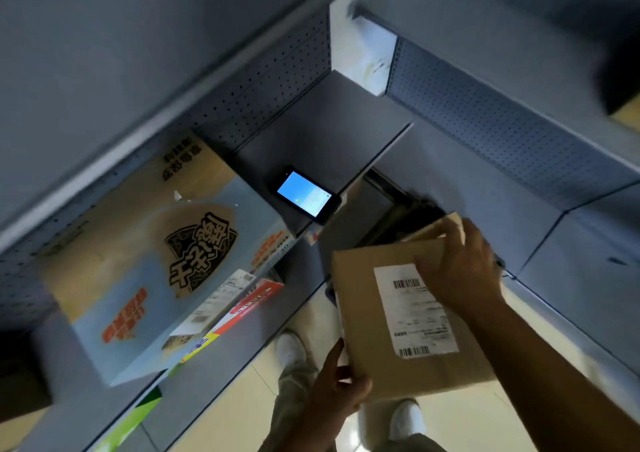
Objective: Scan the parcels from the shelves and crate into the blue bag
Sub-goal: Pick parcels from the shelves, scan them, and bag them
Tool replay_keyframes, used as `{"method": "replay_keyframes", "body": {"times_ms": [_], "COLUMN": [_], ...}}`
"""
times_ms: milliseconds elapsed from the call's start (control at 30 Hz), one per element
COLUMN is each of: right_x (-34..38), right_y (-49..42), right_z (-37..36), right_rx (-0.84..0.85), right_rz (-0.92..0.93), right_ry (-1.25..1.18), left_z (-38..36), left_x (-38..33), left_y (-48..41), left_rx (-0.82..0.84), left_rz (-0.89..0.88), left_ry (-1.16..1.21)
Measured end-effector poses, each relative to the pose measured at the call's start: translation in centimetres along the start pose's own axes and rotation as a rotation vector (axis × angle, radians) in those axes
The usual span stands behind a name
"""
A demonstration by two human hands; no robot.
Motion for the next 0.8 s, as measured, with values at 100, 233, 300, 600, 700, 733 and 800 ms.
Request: {"method": "replay_keyframes", "body": {"times_ms": [100, 233, 300, 600, 700, 733, 800], "right_x": [-3.8, -6.2, -6.6, -5.9, -4.2, -3.3, -1.1], "right_y": [5.6, 11.0, 12.7, 18.2, 20.1, 20.7, 22.2], "right_z": [4.1, 8.7, 11.4, 20.1, 21.8, 22.3, 23.2], "right_rx": [0.002, -0.003, -0.040, -0.016, 0.009, 0.027, 0.059], "right_rz": [-0.074, -0.065, -0.061, -0.047, -0.002, 0.032, 0.099], "right_ry": [-0.134, -0.236, -0.303, -0.747, -0.964, -1.025, -1.106], "left_z": [-1.7, -4.2, -5.0, -4.5, -3.4, -3.1, -2.4], "left_x": [-1.4, -2.8, -2.5, -3.9, -3.5, -3.2, -2.2], "left_y": [4.6, 10.8, 13.3, 27.2, 31.4, 32.6, 34.6], "left_rx": [-0.008, 0.009, -0.033, -0.194, -0.214, -0.225, -0.259], "left_rz": [-0.026, -0.049, -0.112, -0.373, -0.408, -0.417, -0.440], "left_ry": [-0.008, 0.061, 0.103, 0.141, 0.192, 0.211, 0.274]}}
Point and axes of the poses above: each hand's wrist, its own y-axis away from the middle knuckle, its own z-axis out of the back of the hand, x = y × z, the point moved 5 cm from there along -y, towards the middle knuckle, and after that the axes turned 11 degrees about z, right-handed, at the moved point
